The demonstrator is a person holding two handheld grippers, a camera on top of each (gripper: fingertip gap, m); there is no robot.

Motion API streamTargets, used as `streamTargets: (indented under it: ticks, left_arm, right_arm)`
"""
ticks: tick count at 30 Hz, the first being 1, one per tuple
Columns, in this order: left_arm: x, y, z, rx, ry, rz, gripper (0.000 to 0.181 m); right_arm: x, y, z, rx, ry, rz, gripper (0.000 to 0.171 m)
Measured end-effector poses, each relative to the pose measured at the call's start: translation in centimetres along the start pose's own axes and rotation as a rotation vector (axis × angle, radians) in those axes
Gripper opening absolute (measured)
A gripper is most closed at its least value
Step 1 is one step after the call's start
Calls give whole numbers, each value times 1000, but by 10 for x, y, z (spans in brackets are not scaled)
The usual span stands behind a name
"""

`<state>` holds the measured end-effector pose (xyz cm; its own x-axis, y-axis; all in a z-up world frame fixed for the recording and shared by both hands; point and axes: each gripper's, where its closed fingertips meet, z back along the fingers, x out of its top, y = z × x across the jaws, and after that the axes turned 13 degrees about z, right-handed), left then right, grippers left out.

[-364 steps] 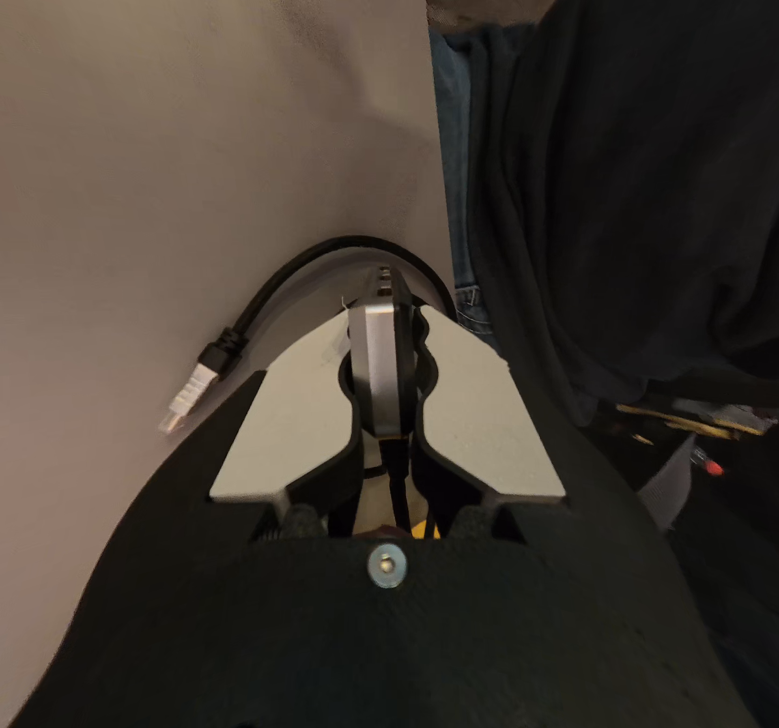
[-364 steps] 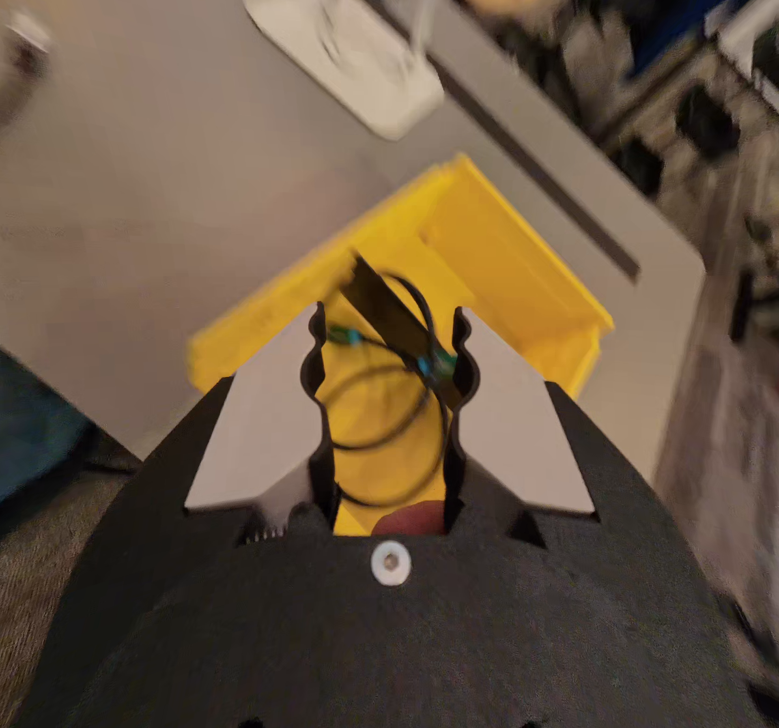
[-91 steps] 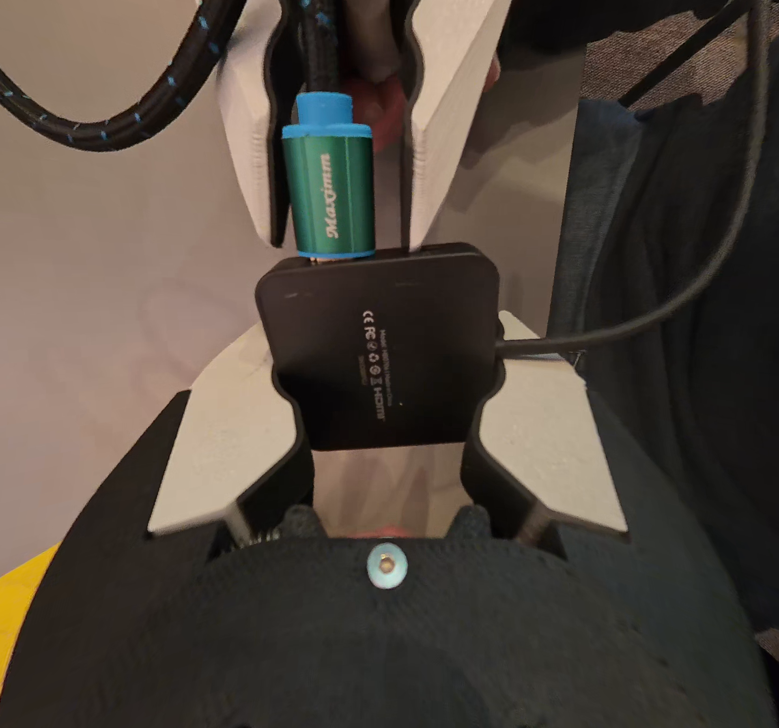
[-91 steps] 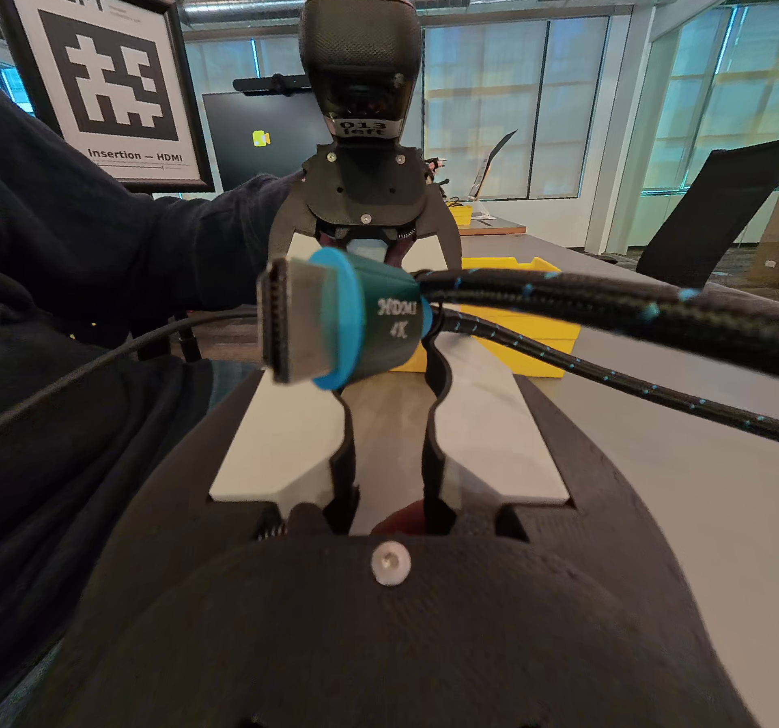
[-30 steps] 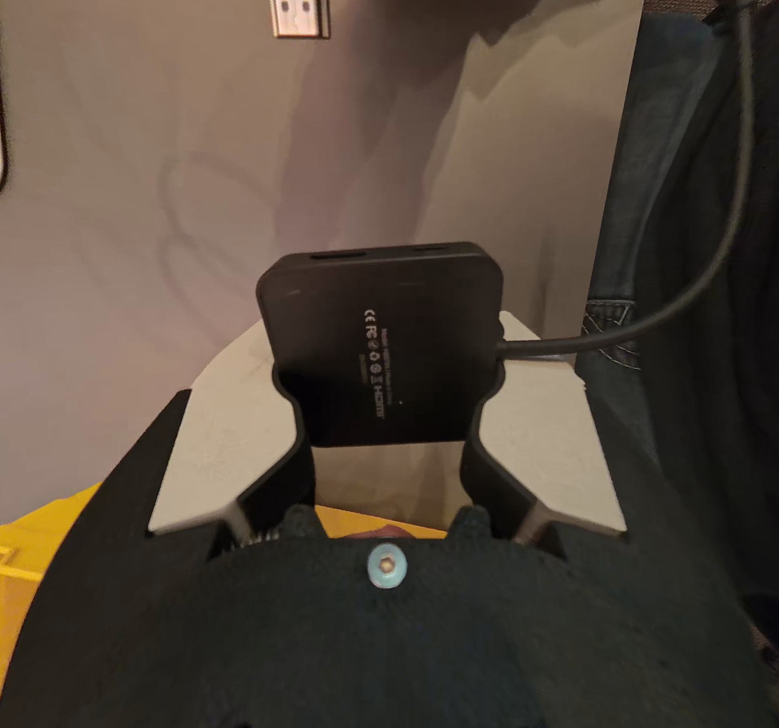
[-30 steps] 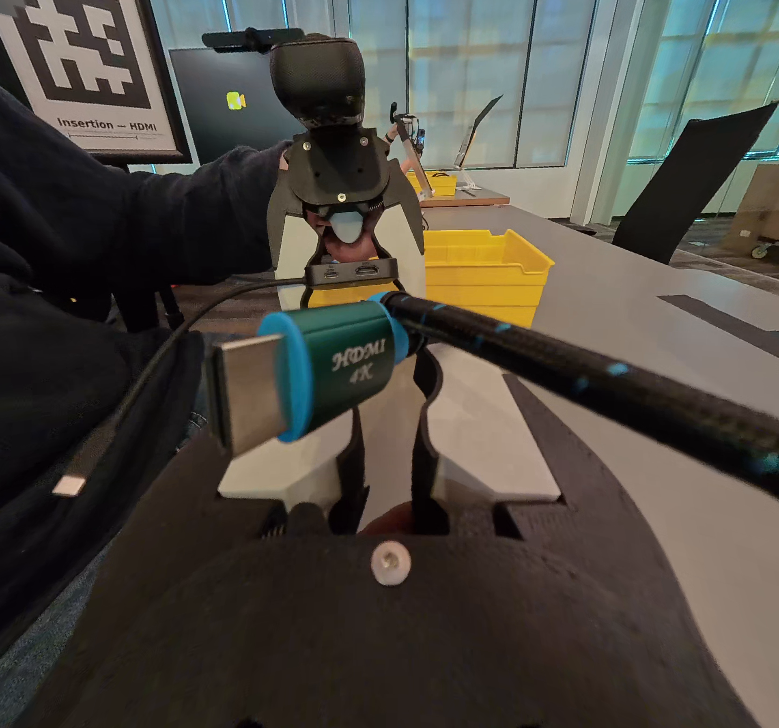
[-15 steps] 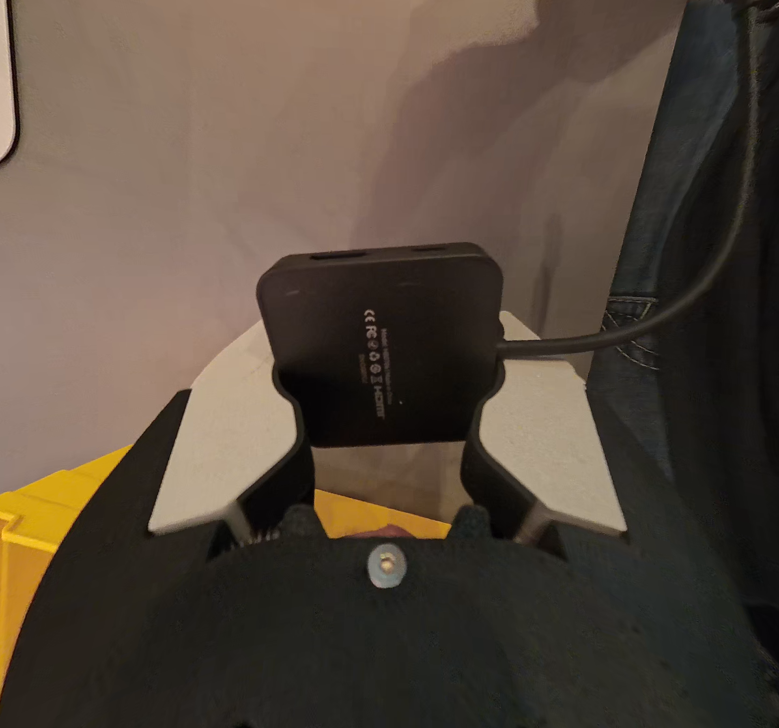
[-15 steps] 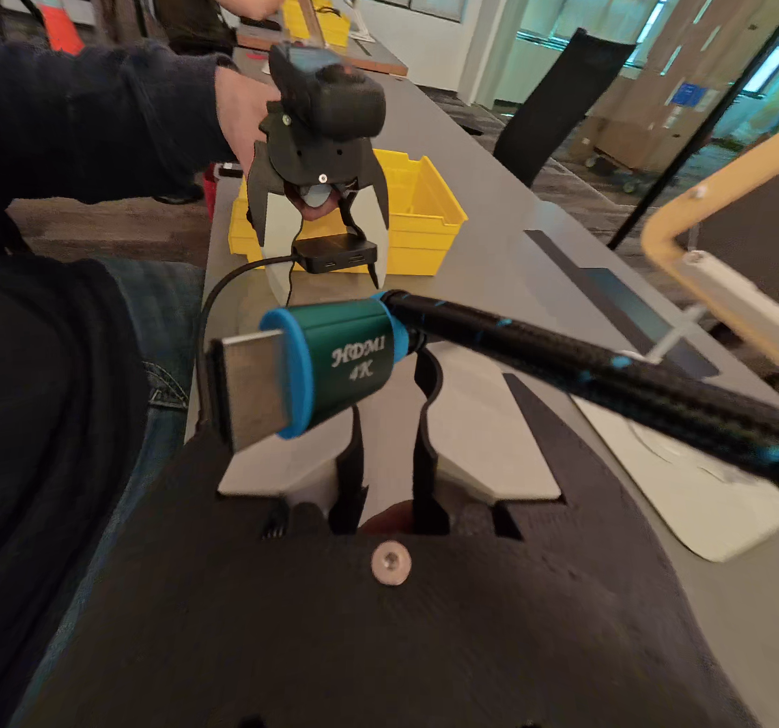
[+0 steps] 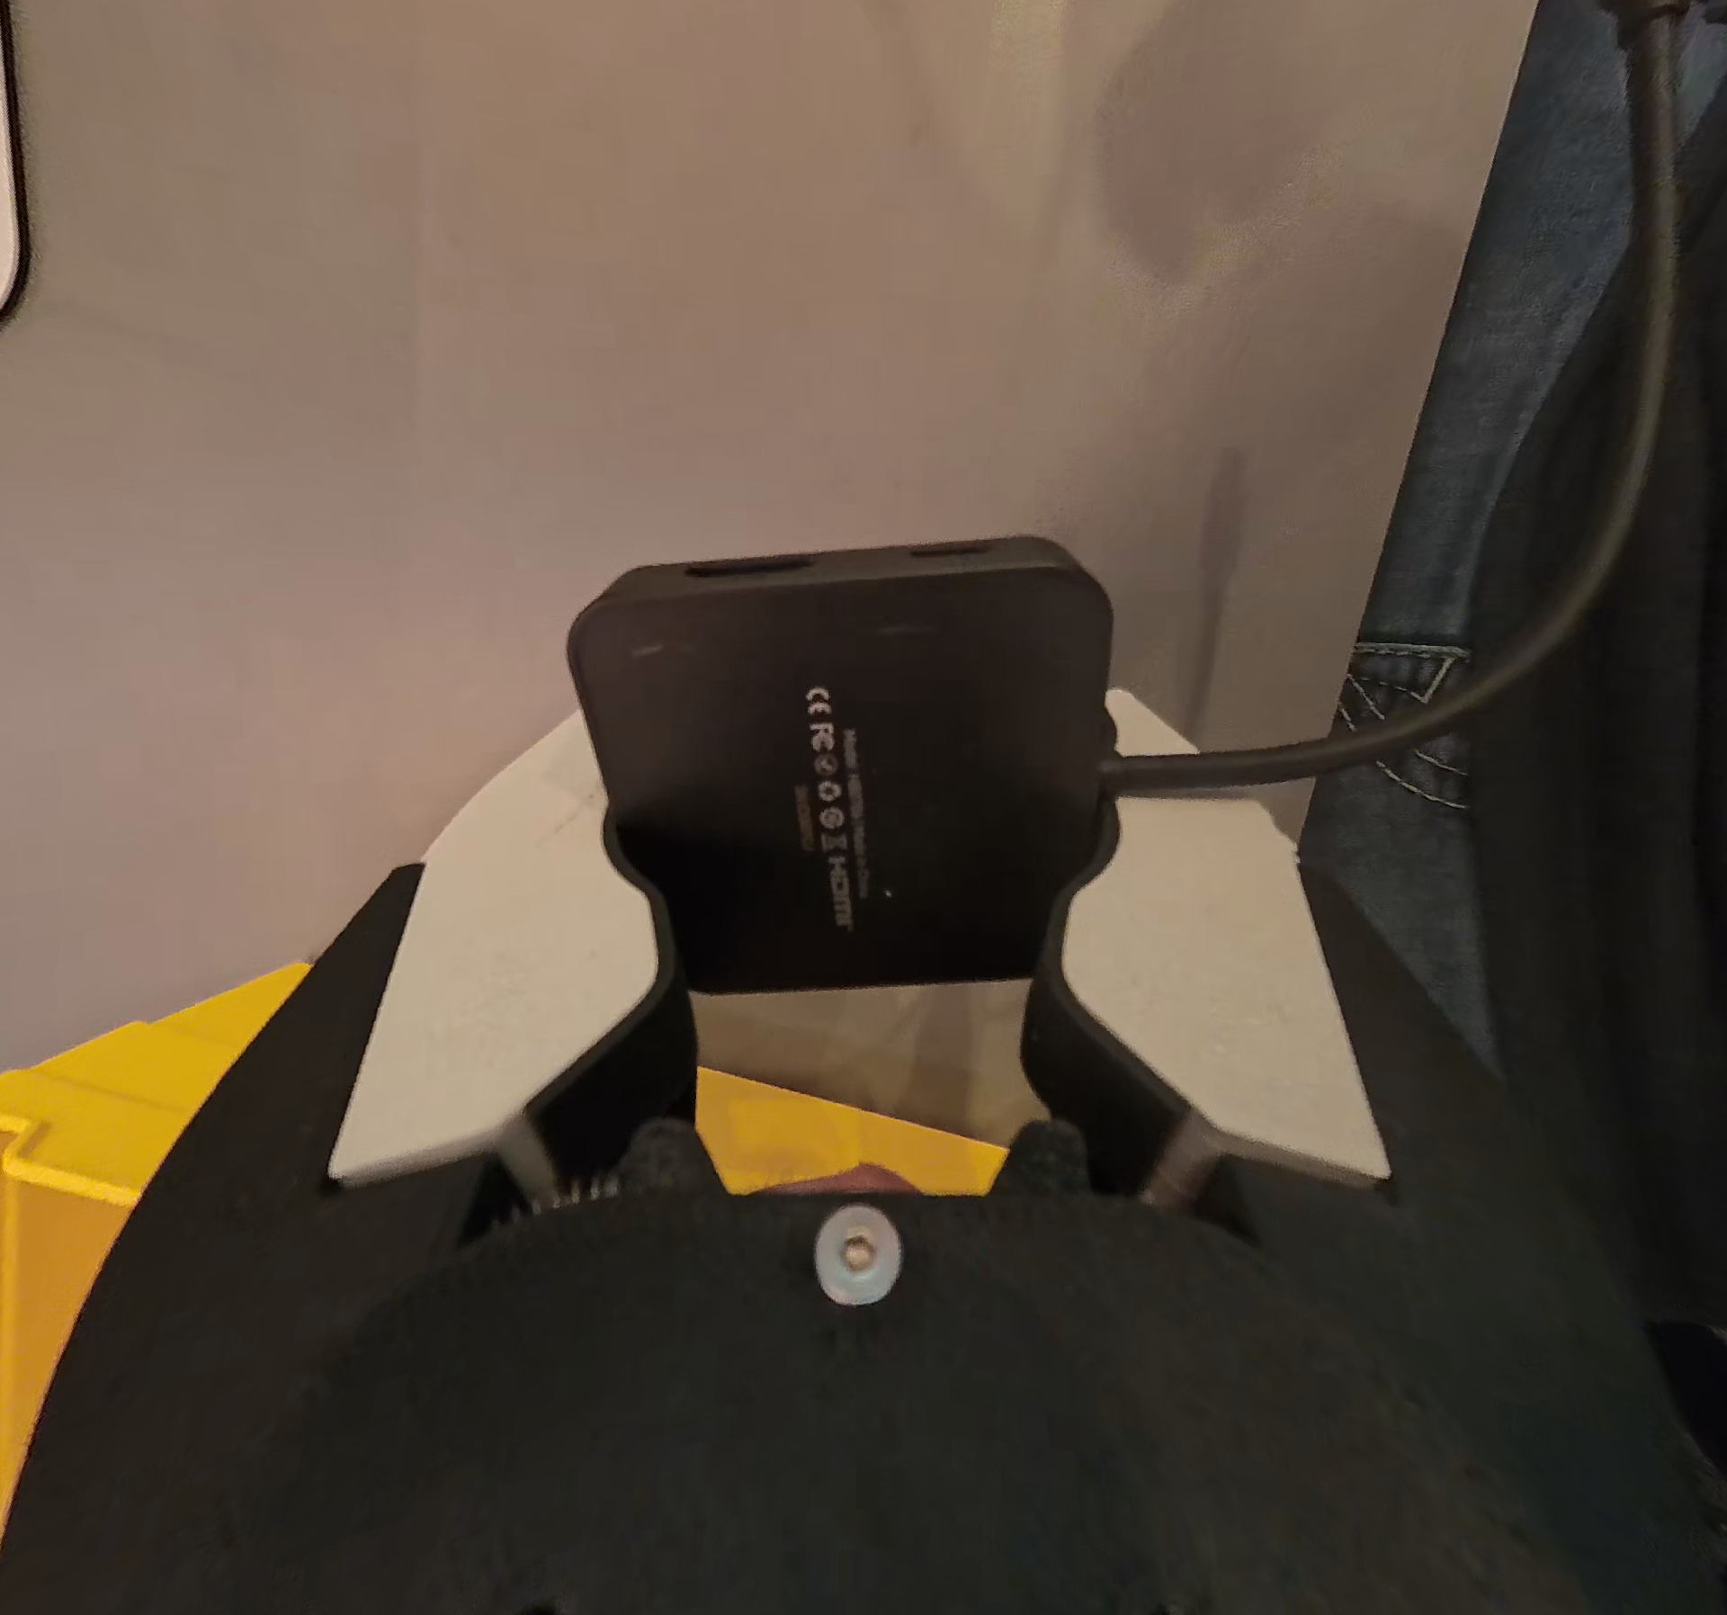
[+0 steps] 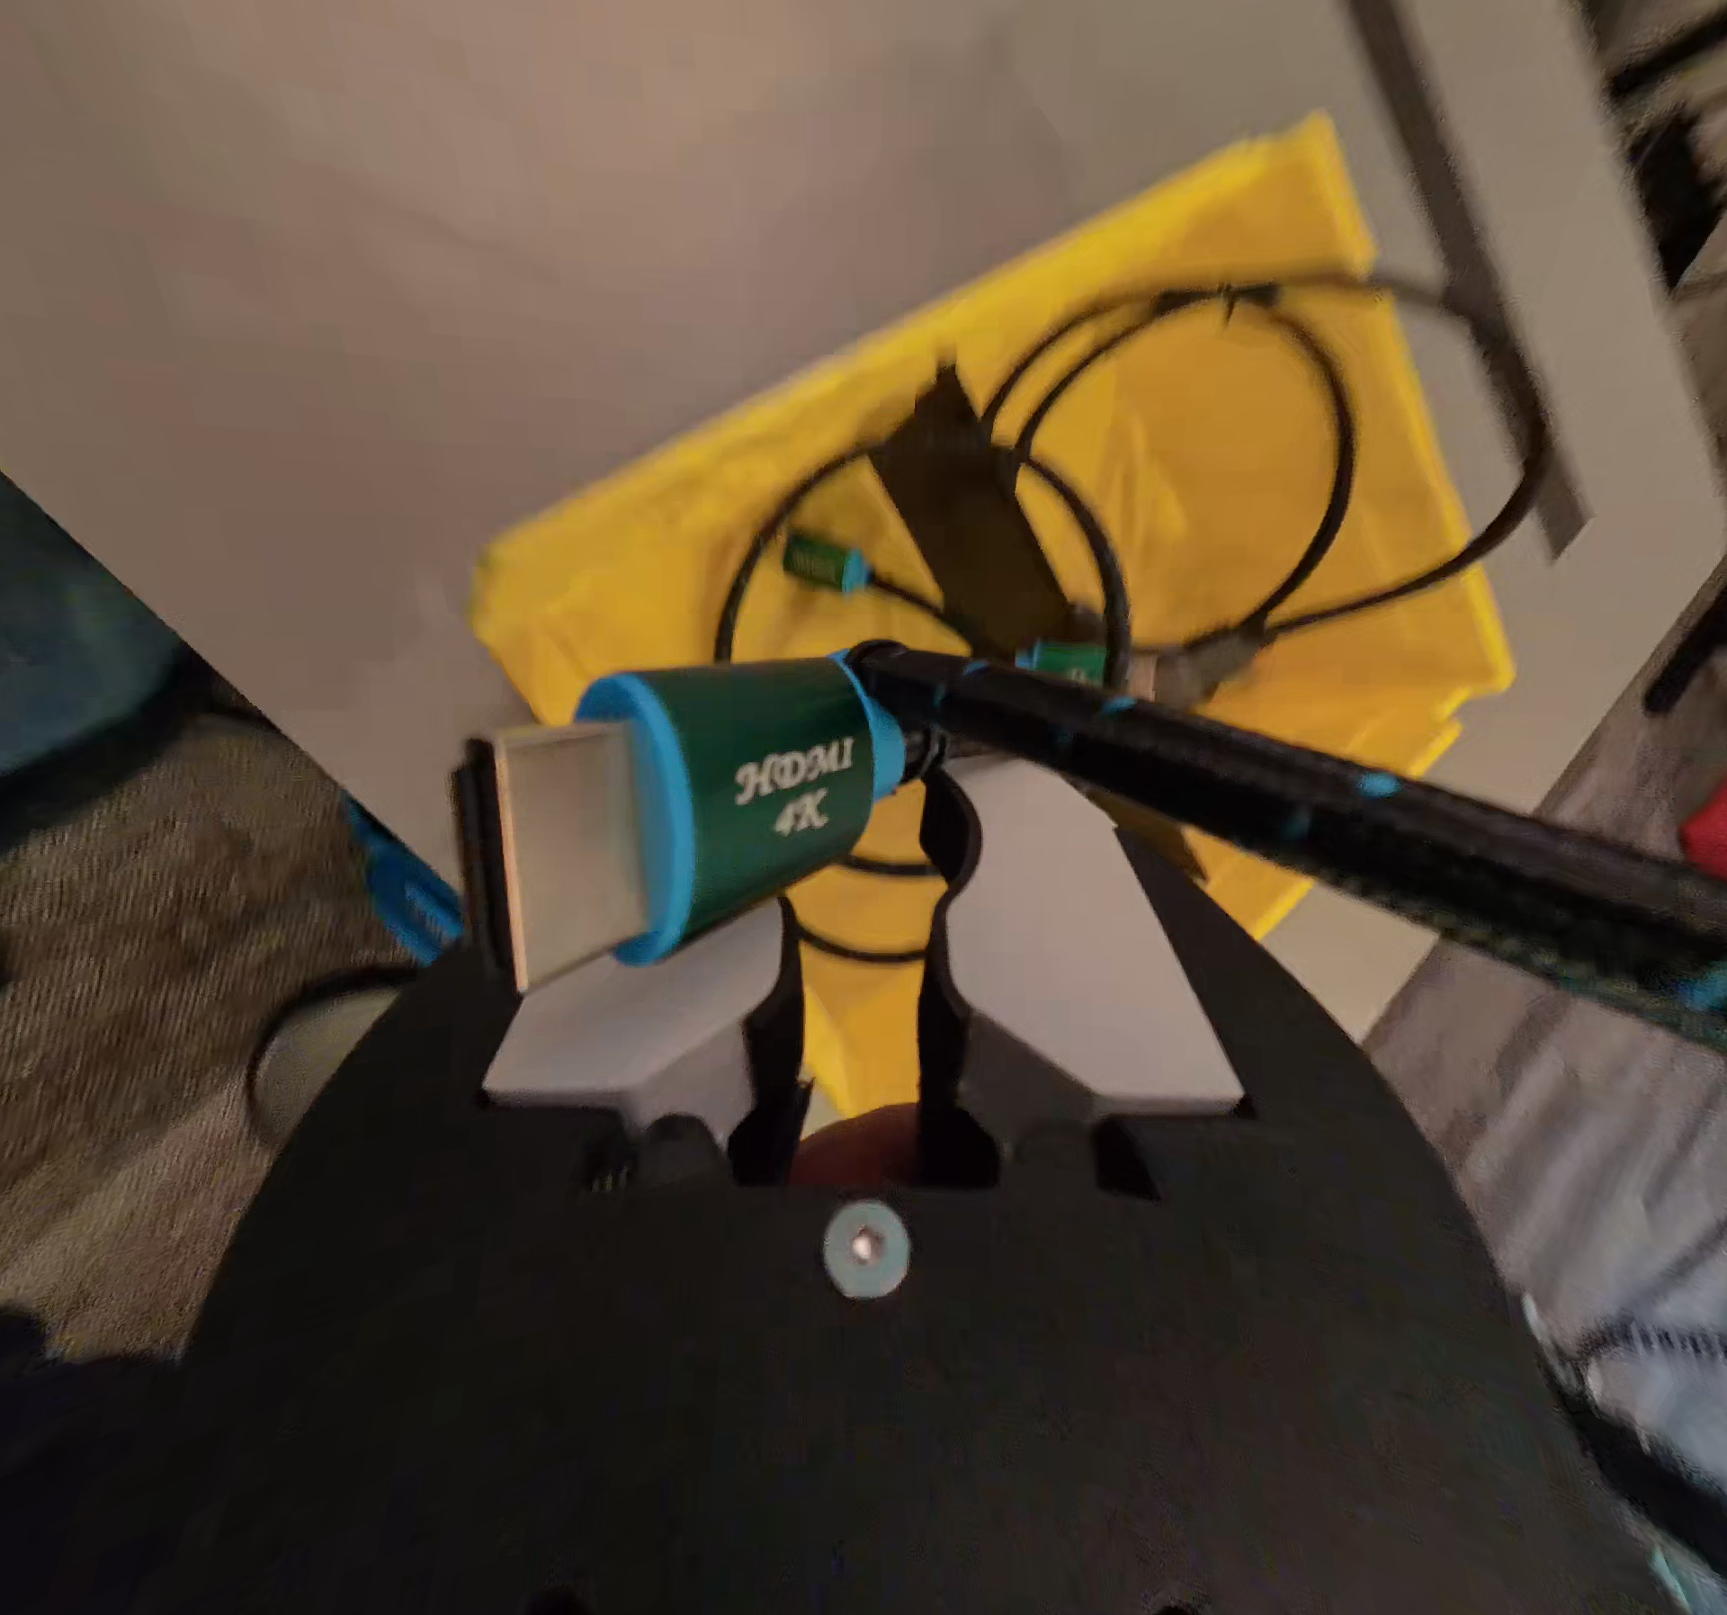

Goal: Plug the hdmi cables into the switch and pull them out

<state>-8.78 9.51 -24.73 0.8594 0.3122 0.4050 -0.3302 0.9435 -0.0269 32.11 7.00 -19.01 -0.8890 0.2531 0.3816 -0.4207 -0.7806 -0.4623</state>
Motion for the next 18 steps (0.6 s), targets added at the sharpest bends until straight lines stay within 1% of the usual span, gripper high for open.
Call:
streamTargets:
  ticks: [1, 5, 8, 11, 15, 16, 18]
  left_arm:
    - [0, 0, 0, 1, 3, -1, 88]
    - [-1, -3, 0, -2, 13, -3, 88]
    - [-2, -4, 0, -6, 20, -1, 88]
    - [-4, -4, -1, -12, 27, 1, 88]
    - [-3, -4, -2, -19, 22, 4, 88]
    - [-2, -4, -2, -20, 17, 4, 88]
    - [2, -4, -2, -11, -3, 3, 88]
  right_arm:
    - [-17, 3, -6, 27, 77, -5, 15]
    - [-63, 27, -33, 201, 305, -5, 15]
    - [-75, 31, -49, 246, 380, 8, 17]
    - [-74, 32, -49, 262, 390, 36, 24]
    - [-67, 21, -37, 208, 354, 39, 31]
    - [-60, 15, -32, 167, 325, 49, 34]
    - [-25, 4, -21, 73, 186, 82, 36]
